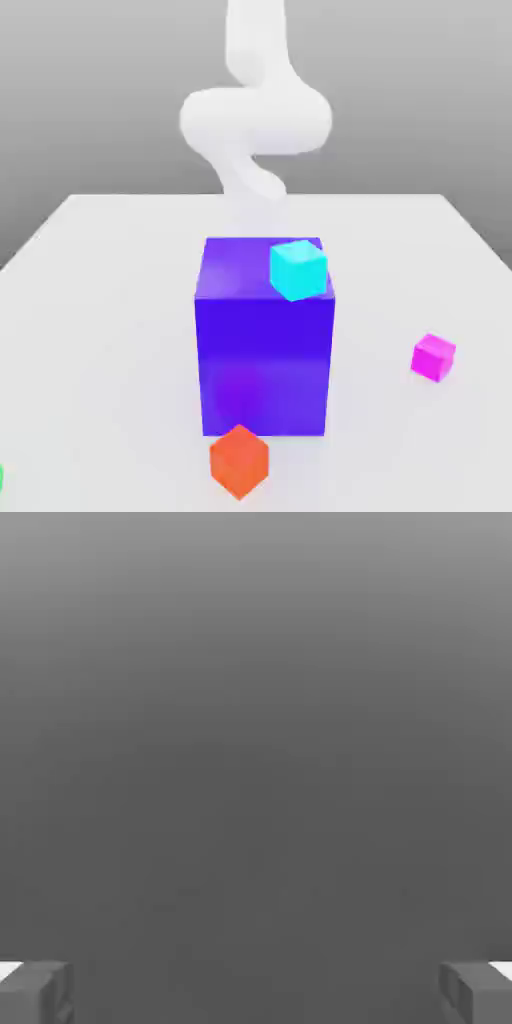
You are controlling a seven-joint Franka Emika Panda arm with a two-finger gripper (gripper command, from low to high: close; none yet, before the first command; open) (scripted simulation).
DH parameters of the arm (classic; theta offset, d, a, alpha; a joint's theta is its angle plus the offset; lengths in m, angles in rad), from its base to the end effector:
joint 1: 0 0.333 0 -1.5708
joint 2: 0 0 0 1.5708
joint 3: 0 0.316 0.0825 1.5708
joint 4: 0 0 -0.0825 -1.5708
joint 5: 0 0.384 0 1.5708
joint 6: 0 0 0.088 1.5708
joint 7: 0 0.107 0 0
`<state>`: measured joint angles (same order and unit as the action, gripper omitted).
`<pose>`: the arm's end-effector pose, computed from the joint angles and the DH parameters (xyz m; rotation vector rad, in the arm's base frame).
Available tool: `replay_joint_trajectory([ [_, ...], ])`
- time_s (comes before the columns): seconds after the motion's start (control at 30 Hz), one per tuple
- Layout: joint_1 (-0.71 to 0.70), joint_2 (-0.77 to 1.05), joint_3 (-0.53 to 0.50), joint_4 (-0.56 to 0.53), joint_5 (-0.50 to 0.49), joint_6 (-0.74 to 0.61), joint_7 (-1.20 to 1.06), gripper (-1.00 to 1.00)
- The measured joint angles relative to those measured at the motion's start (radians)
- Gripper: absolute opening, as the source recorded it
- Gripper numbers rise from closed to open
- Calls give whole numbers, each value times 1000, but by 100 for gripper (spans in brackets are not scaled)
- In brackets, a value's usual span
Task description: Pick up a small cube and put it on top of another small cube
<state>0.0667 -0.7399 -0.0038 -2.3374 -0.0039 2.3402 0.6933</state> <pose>0.3704 0.0228 0.6749 -2.5696 0.8356 -0.9783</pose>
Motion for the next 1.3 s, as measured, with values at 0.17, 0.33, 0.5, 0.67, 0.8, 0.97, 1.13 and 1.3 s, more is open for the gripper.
replay_joint_trajectory([
  [0.17,132,123,-5,-77,-3,82,-222,0],
  [0.33,258,242,-10,-151,-4,162,-439,0],
  [0.5,379,362,-9,-225,-1,242,-659,0],
  [0.67,487,481,6,-299,9,322,-883,0],
  [0.8,566,576,26,-359,16,386,-1062,0],
  [0.97,658,695,71,-433,14,465,-1278,0],
  [1.13,709,836,81,-471,-29,567,-1392,0],
  [1.3,752,1014,29,-440,-66,712,-1372,0],
])
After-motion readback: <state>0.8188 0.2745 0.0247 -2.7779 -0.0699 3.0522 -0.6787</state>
